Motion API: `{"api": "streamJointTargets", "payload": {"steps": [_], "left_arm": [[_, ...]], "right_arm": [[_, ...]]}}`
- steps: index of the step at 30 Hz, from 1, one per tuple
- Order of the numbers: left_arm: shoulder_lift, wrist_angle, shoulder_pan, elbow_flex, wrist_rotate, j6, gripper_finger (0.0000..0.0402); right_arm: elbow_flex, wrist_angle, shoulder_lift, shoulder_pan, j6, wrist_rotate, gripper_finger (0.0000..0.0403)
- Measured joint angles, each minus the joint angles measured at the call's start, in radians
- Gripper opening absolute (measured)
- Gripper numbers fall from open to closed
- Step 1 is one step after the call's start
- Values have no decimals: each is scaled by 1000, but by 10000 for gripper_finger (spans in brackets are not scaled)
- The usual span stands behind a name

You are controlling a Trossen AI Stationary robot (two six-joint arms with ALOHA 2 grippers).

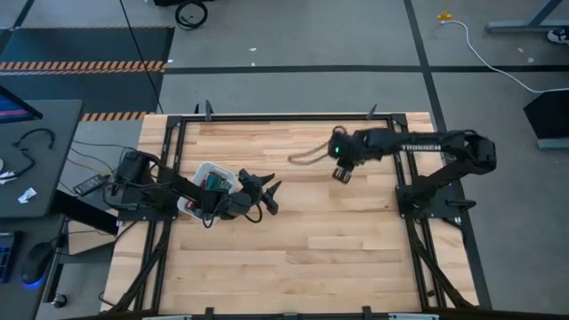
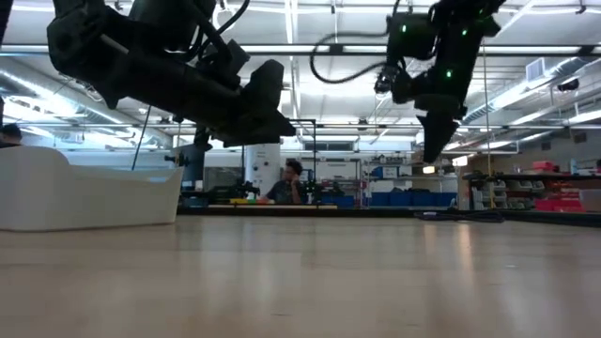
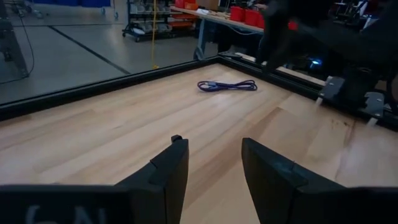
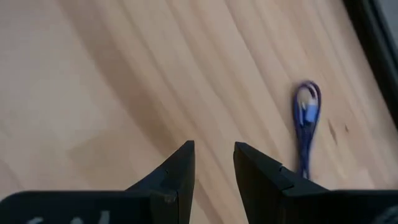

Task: Pick and place USB-C Cables
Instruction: Put the violet charger cable into the white bin

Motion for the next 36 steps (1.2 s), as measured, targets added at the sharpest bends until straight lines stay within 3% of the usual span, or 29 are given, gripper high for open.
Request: {"api": "streamJointTargets", "payload": {"steps": [4, 10, 16, 20, 31, 36], "left_arm": [[0, 0, 0, 0, 0, 5, 152], [0, -3, 0, 0, 0, 8, 149], [0, -6, 0, 0, 0, 8, 148], [0, -6, -2, 0, 0, 4, 148], [0, -6, -24, 0, 0, 2, 148], [0, -6, -24, 0, 0, -3, 148]], "right_arm": [[0, -17, 0, -157, -100, -73, 124], [0, -65, 0, -355, -163, -166, 178], [0, -55, 17, -466, -222, -161, 243], [-4, -19, 71, -497, -287, -161, 264], [-13, 95, 331, -509, -470, -163, 248], [1, 82, 391, -519, -550, -202, 215]]}}
